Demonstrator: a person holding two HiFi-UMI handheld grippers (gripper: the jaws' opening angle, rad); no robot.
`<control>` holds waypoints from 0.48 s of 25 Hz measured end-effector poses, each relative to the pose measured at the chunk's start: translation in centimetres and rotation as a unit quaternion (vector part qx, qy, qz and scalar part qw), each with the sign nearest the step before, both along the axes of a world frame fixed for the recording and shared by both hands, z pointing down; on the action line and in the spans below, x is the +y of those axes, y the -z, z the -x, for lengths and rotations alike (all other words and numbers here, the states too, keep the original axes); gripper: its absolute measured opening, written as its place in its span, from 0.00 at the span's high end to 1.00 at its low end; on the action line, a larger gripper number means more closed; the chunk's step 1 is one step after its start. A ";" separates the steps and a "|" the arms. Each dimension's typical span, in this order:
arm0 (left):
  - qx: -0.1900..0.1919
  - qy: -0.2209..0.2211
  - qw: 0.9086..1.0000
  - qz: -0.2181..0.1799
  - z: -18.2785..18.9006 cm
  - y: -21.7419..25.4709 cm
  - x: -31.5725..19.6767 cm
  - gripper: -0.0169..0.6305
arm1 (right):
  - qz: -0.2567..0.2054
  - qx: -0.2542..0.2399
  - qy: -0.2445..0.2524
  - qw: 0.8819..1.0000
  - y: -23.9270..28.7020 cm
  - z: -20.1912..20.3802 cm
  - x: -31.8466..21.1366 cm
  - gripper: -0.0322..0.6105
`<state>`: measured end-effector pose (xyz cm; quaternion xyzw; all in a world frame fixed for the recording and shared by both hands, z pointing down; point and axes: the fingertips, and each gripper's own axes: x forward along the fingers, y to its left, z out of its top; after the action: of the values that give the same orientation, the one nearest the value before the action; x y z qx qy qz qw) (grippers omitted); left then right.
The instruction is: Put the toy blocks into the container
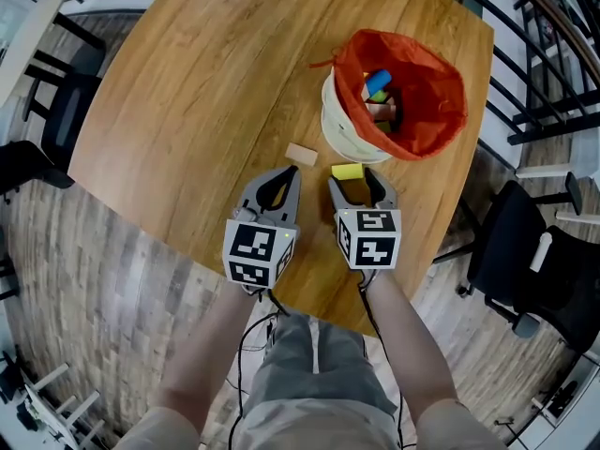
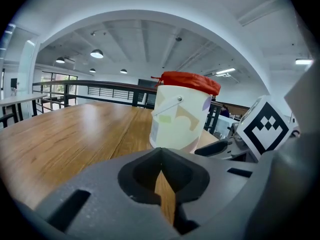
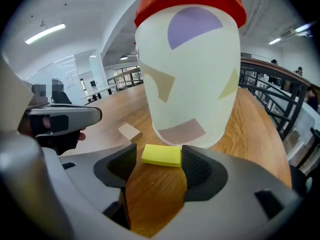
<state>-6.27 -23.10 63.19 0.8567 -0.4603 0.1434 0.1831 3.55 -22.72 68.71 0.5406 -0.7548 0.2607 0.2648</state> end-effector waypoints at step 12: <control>0.004 0.003 1.000 0.008 0.1 -1.2 0.1 0.96 | 0.020 0.035 -0.004 0.999 -2.3 -0.1 -0.3 0.53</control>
<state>-6.40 -23.02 64.38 0.8547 -0.4605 0.1428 0.1923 3.68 -23.07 71.05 0.5468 -0.7376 0.2575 0.3011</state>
